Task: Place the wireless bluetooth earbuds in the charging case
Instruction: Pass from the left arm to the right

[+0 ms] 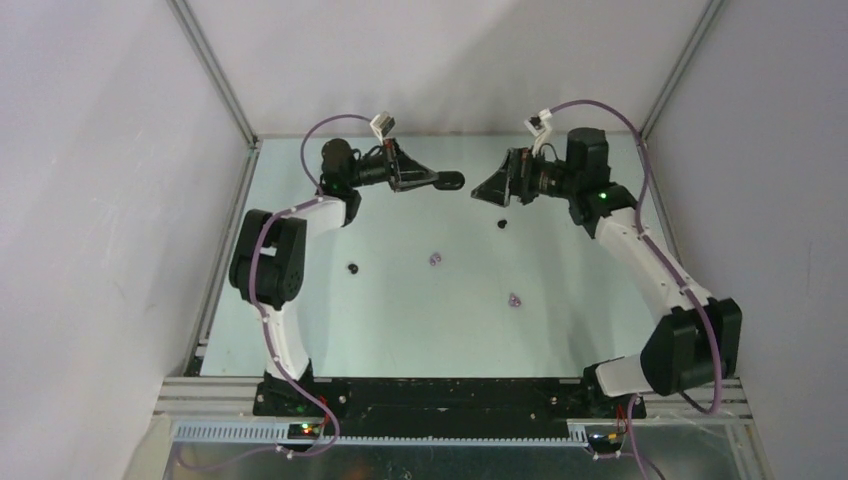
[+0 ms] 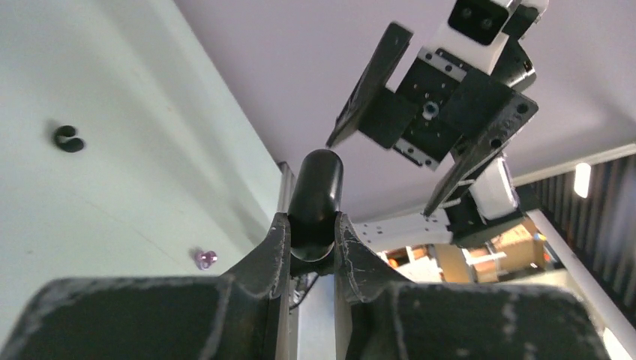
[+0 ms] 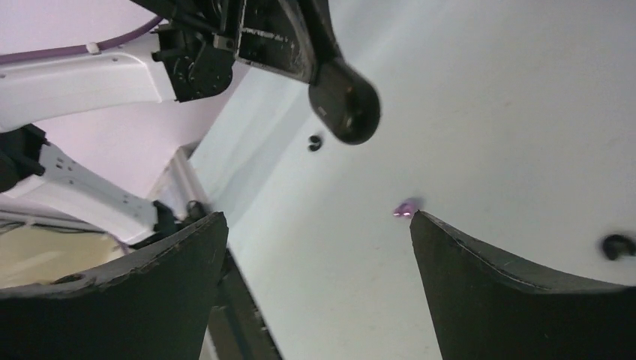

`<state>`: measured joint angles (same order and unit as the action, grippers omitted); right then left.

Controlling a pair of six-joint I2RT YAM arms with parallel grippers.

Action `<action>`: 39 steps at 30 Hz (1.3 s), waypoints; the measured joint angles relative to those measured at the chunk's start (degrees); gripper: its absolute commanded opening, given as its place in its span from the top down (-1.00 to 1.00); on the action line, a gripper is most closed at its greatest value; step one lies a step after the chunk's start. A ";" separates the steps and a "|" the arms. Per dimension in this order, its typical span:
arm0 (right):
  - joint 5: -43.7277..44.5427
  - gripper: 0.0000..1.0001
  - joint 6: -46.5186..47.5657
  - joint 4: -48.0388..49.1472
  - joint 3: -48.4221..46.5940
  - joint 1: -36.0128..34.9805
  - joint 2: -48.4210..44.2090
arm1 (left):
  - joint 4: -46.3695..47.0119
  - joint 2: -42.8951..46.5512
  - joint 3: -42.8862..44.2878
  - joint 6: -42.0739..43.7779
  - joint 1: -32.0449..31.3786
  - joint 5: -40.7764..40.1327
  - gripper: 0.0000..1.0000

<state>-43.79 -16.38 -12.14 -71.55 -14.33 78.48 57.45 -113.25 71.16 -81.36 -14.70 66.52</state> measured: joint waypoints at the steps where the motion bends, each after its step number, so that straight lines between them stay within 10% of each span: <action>1: -0.79 -0.89 -1.51 0.94 0.57 -0.52 1.07 | -3.41 1.16 -0.46 3.06 0.04 -0.98 0.98; 18: -12.87 -0.45 -26.47 28.28 2.03 -1.73 17.18 | -10.32 6.47 -11.63 10.36 0.28 -11.61 0.99; 39: -10.45 -0.22 -25.83 29.81 3.54 -4.20 17.53 | -0.48 13.16 -19.04 5.25 0.00 -18.23 1.00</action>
<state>-54.24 -42.22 17.67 -68.01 -18.52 96.01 56.97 -100.09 52.12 -76.12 -14.70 48.29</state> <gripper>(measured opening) 0.628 0.201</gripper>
